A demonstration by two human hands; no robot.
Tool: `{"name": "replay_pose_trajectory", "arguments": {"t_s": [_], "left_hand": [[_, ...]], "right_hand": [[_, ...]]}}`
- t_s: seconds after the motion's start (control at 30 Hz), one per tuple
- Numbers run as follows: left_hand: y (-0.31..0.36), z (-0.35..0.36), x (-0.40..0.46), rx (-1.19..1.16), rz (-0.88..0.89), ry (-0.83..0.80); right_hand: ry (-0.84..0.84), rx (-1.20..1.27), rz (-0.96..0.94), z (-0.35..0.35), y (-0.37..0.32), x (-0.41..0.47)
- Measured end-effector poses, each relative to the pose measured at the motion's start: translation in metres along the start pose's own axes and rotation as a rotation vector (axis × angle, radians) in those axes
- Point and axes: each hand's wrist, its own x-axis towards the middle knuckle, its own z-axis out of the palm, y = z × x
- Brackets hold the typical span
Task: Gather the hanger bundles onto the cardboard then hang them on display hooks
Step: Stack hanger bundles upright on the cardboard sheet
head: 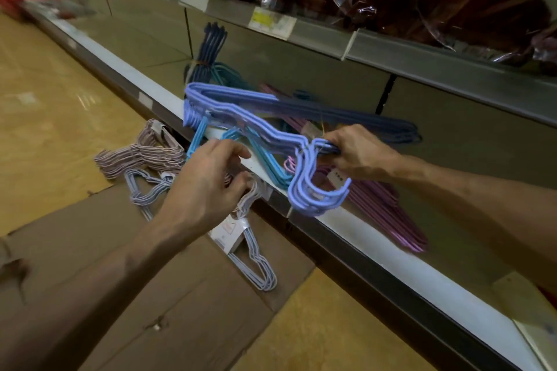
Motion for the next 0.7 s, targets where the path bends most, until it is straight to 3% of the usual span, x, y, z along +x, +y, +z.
{"name": "replay_pose_trajectory", "arguments": {"t_s": [0.13,0.27,0.43,0.7], "left_hand": [[-0.015,-0.026,-0.007,0.438,0.187,-0.045],[-0.031,-0.047,-0.017,0.581,0.161,-0.139],[-0.055,-0.076,-0.039,0.540,0.065,-0.335],[-0.071,-0.093,-0.080,0.364,-0.191,-0.471]], "right_hand": [[-0.030,-0.137,-0.153,0.005,-0.038,0.011],[-0.049,-0.159,-0.346,0.014,-0.071,0.024],[-0.128,-0.120,-0.536,0.029,-0.112,0.037],[-0.381,-0.053,-0.640,0.037,-0.158,0.065]]}}
